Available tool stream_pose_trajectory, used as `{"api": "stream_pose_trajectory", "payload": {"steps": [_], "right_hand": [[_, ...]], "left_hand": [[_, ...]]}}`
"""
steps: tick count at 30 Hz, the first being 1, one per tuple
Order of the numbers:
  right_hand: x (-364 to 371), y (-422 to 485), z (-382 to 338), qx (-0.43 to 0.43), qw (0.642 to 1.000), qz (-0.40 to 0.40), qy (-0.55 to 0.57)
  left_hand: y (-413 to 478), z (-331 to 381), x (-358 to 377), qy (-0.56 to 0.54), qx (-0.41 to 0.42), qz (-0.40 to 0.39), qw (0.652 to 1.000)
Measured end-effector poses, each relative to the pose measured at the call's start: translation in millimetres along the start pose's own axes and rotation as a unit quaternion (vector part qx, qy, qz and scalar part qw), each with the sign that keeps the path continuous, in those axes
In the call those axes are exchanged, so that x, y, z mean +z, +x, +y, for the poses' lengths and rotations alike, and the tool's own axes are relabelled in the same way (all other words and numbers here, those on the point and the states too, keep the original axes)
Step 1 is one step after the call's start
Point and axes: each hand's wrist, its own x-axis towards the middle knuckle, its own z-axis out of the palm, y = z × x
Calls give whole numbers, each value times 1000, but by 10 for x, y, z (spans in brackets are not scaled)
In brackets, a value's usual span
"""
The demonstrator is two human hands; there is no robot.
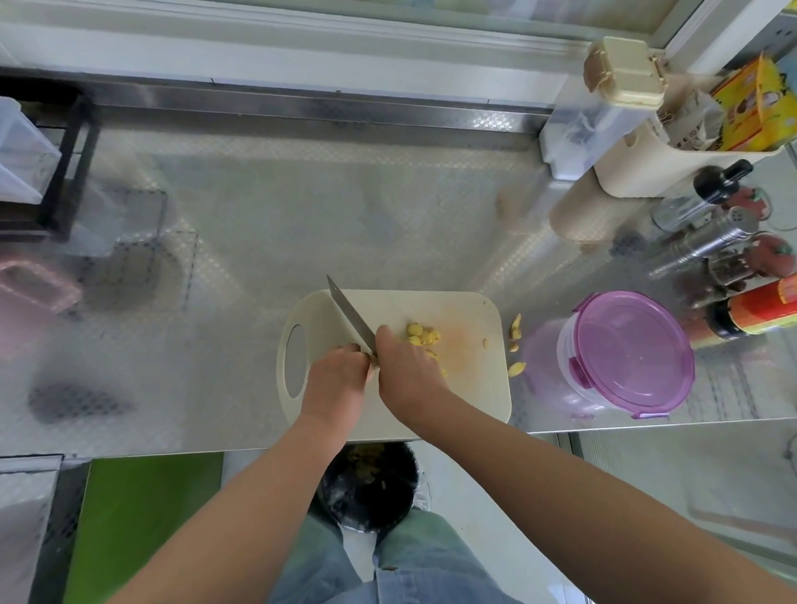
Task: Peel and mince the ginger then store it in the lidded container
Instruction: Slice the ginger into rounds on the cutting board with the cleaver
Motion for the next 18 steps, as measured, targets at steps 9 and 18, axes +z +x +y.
{"api": "stream_pose_trajectory", "payload": {"steps": [9,18], "right_hand": [[48,-156,77,11,1000,3,8],[48,-3,6,6,1000,7,3]], "left_hand": [[8,4,-44,16,10,-4,1000],[11,-4,-34,12,-6,-5,1000]]}}
